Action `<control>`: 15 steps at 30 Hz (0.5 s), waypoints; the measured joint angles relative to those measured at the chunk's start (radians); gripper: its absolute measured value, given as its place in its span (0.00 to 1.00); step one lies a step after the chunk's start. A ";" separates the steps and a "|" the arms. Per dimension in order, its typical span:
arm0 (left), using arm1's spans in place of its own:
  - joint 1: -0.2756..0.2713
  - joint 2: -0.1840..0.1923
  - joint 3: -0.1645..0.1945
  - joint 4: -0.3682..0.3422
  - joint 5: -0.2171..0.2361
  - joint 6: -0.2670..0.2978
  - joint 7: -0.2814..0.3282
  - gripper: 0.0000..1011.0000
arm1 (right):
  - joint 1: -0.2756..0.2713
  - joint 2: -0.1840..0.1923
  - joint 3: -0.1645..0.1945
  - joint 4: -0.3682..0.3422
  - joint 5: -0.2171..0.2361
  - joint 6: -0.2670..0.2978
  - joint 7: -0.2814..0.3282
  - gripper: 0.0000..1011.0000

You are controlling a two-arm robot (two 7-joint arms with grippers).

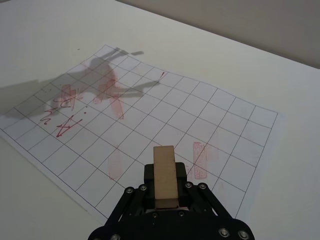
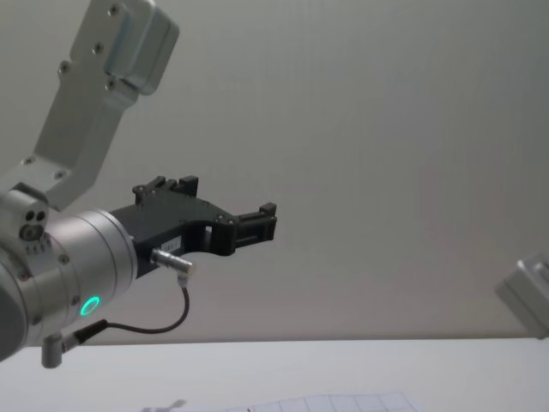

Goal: Use the one hand to pick up the stamp and affix it onto the A4 paper.

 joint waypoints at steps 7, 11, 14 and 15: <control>0.000 0.000 0.000 0.000 0.000 0.000 0.000 0.99 | 0.000 -0.007 -0.003 0.000 0.021 -0.017 -0.016 0.22; 0.000 0.000 0.000 0.000 0.000 0.000 0.000 0.99 | 0.002 -0.011 -0.004 -0.014 0.048 -0.022 -0.029 0.22; 0.000 0.000 0.000 0.000 0.000 0.000 0.000 0.99 | 0.010 -0.015 0.005 -0.042 0.084 -0.029 -0.048 0.22; 0.000 0.000 0.000 0.000 0.000 0.000 0.000 0.99 | 0.012 -0.015 0.008 -0.049 0.093 -0.030 -0.053 0.22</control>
